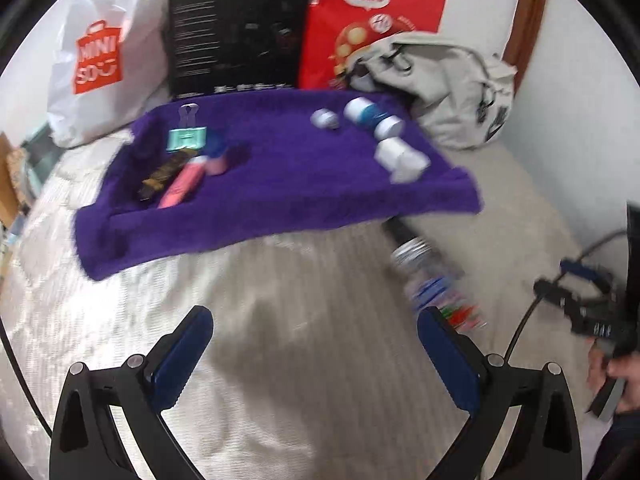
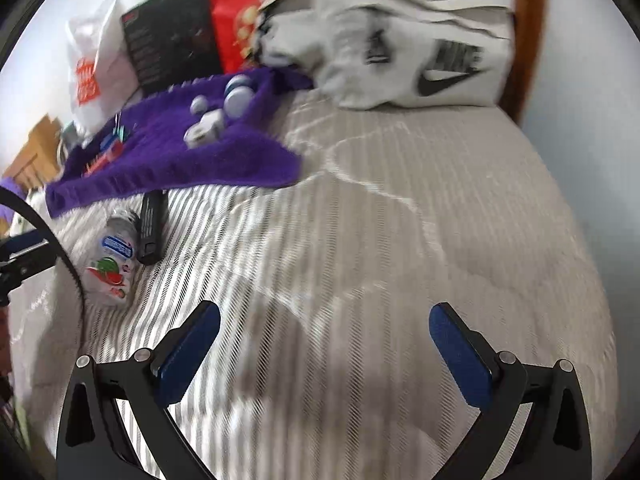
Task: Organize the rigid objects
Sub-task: 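Grasp the watermelon candy bottle with the left tool, then grasp the black rectangular stick with the right tool while the left tool holds the bottle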
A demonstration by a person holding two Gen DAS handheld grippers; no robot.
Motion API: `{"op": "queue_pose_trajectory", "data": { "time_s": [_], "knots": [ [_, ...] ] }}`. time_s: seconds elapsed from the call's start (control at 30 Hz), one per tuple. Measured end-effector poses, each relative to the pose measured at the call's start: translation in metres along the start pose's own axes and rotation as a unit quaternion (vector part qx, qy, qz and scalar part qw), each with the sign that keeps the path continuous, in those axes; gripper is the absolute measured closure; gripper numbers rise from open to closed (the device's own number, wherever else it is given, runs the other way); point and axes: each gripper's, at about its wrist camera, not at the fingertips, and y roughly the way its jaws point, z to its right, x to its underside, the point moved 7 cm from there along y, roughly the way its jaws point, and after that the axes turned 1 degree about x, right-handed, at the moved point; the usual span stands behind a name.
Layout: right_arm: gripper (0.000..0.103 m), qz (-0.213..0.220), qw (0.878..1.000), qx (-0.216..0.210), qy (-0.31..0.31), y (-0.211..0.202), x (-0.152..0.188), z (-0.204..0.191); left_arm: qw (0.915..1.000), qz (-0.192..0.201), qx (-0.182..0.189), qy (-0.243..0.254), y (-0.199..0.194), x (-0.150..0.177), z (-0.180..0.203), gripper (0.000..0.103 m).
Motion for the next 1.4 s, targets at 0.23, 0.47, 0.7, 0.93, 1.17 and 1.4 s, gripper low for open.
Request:
{"op": "queue_pose_trajectory", "data": {
  "time_s": [0.23, 0.47, 0.7, 0.93, 1.17, 1.4],
  "knots": [
    [0.000, 0.021, 1.000, 0.021, 0.005, -0.047, 0.004, 0.034, 0.9989, -0.037, 0.027, -0.010, 0.026, -0.010, 0.040, 0.000],
    [0.000, 0.017, 1.000, 0.013, -0.004, -0.051, 0.012, 0.033, 0.9974, -0.069, 0.017, 0.008, 0.054, 0.001, 0.048, 0.000],
    [0.000, 0.017, 1.000, -0.011, -0.021, -0.044, 0.012, 0.014, 0.9966, -0.066, -0.033, 0.035, 0.046, -0.002, 0.029, 0.001],
    [0.000, 0.005, 0.999, -0.022, -0.032, -0.034, 0.010, 0.000, 0.9955, -0.062, -0.037, 0.061, 0.054, -0.003, 0.040, 0.039],
    [0.000, -0.009, 0.999, -0.027, -0.029, -0.024, 0.011, -0.009, 0.9945, -0.054, -0.010, 0.089, 0.052, -0.003, 0.052, 0.064],
    [0.000, -0.003, 0.997, -0.059, -0.039, -0.024, 0.000, -0.036, 0.9965, -0.052, 0.007, 0.066, 0.041, -0.003, 0.033, 0.064]
  ]
}}
